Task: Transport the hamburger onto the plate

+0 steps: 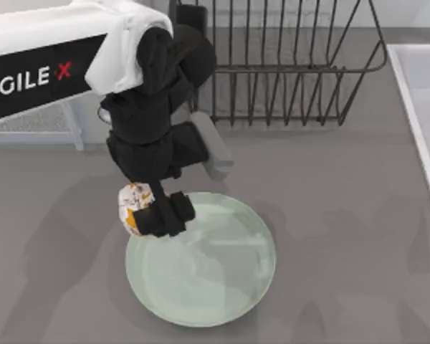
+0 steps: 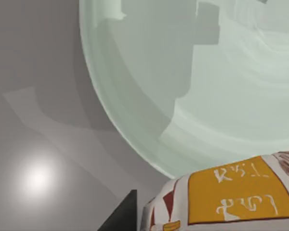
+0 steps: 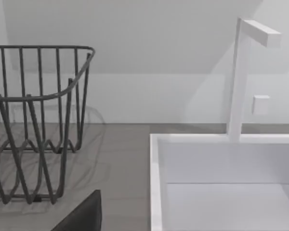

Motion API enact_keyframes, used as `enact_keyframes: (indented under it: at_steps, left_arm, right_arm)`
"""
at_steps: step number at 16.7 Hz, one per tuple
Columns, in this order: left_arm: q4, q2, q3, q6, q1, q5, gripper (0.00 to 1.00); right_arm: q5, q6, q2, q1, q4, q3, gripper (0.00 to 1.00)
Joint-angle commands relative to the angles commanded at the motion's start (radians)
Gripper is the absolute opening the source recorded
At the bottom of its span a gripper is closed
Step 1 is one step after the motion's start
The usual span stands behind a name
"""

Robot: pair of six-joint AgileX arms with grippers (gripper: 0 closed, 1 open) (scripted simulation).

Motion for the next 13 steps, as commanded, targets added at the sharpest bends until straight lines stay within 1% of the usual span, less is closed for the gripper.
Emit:
enact_keyframes:
  at_steps: [3, 5, 7, 13]
  left_arm:
    - [-0.015, 0.065, 0.074, 0.167, -0.11, 0.001, 0.0]
    - [-0.018, 0.089, 0.106, 0.232, -0.158, 0.001, 0.0]
    - [-0.018, 0.097, 0.117, 0.255, -0.176, 0.0, 0.0]
    - [0.0, 0.096, 0.096, 0.255, -0.171, 0.0, 0.0]
  right_arm:
    - [0.0, 0.0, 0.0, 0.0, 0.0, 0.0, 1.0]
    - [0.0, 0.0, 0.0, 0.0, 0.0, 0.0, 1.0]
    - [0.0, 0.0, 0.0, 0.0, 0.0, 0.0, 1.0]
    - [0.0, 0.0, 0.0, 0.0, 0.0, 0.0, 1.0]
